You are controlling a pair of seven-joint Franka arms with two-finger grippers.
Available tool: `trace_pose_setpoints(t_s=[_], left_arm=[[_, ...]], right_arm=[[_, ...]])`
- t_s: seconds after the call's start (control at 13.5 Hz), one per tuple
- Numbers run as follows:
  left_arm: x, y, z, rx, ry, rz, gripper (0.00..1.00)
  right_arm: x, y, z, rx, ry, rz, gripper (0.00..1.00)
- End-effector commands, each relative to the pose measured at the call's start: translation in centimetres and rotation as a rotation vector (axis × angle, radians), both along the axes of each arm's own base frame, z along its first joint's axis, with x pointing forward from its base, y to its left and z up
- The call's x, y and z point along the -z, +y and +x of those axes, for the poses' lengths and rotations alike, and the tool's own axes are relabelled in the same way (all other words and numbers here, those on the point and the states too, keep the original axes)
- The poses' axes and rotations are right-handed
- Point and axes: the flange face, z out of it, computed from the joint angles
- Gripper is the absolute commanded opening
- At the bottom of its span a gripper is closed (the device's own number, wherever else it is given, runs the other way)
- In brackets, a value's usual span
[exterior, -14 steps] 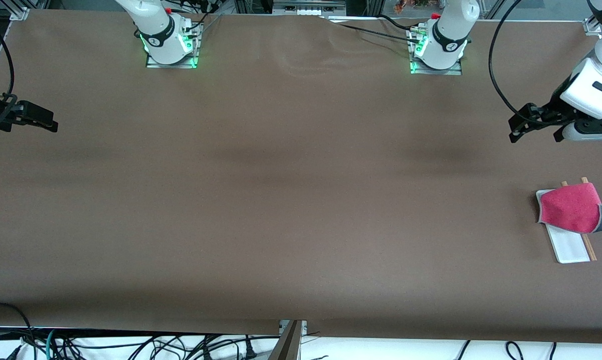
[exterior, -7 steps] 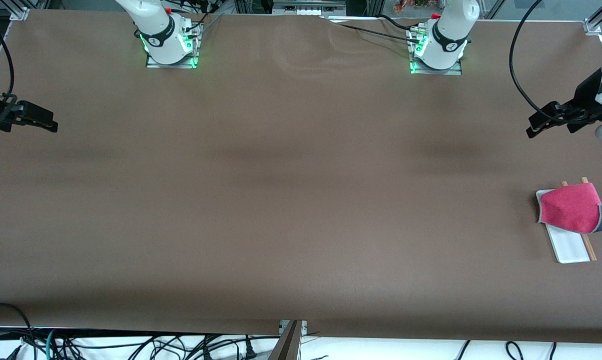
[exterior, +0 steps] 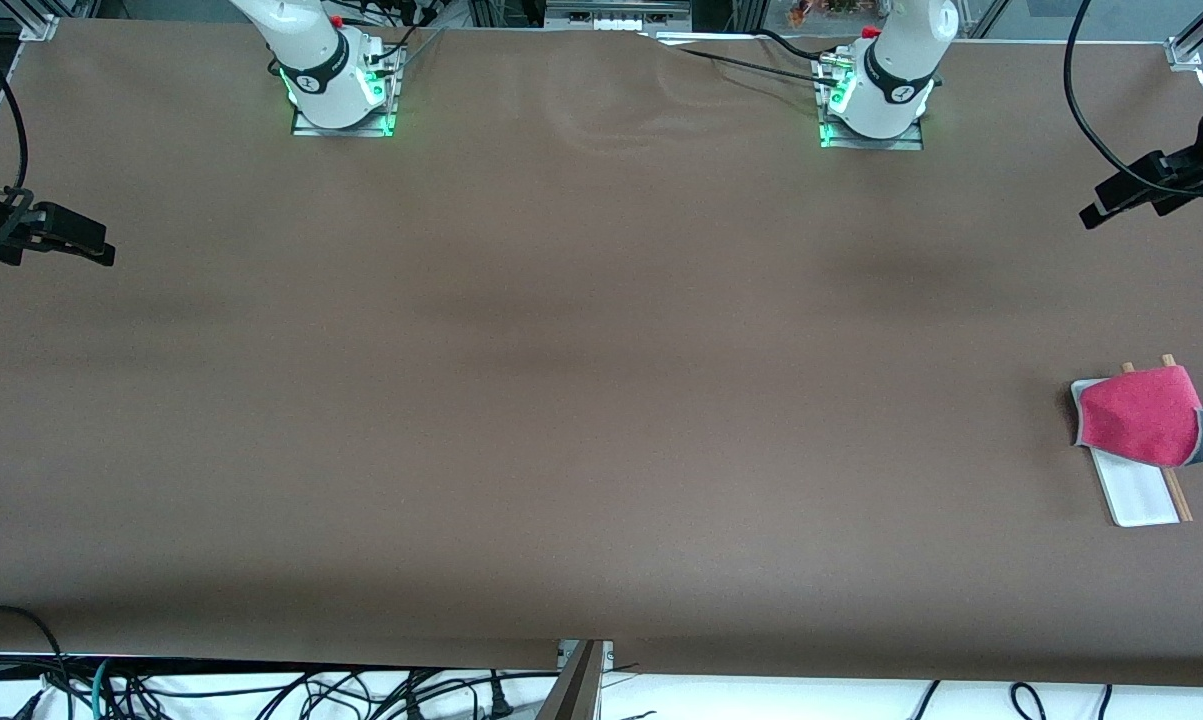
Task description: Pass towel and hang on rack
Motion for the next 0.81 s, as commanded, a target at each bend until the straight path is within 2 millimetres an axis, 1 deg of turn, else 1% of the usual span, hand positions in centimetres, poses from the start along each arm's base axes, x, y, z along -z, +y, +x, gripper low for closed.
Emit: trace_pose_setpoints(t_s=[0.0, 0.07, 0.22, 0.3, 0.44, 0.59, 0.74], left_arm=[[0.4, -2.9, 2.7, 0.061, 0.068, 0.047, 1.0], [0.4, -3.3, 3.6, 0.047, 0.083, 0.074, 1.0], [0.5, -4.4, 3.7, 0.057, 0.08, 0.083, 1.0], [0.4, -4.7, 3.7, 0.053, 0.079, 0.087, 1.0], [0.2, -4.5, 3.8, 0.05, 0.058, 0.087, 1.0], [0.5, -4.0, 3.9, 0.042, 0.046, 0.073, 1.0], [0.4, -4.0, 3.9, 0.042, 0.041, 0.05, 1.0]], right_arm=[[-0.5, 0.0, 0.0, -0.022, -0.01, -0.008, 1.0], [-0.5, -0.1, 0.0, -0.021, -0.01, -0.008, 1.0], [-0.5, 0.0, 0.0, -0.022, -0.01, -0.006, 1.0], [-0.5, 0.0, 0.0, -0.022, -0.01, -0.008, 1.0], [-0.5, 0.0, 0.0, -0.022, -0.01, -0.006, 1.0], [-0.5, 0.0, 0.0, -0.022, -0.01, -0.006, 1.0], [-0.6, 0.0, 0.1, -0.022, -0.013, -0.006, 1.0]])
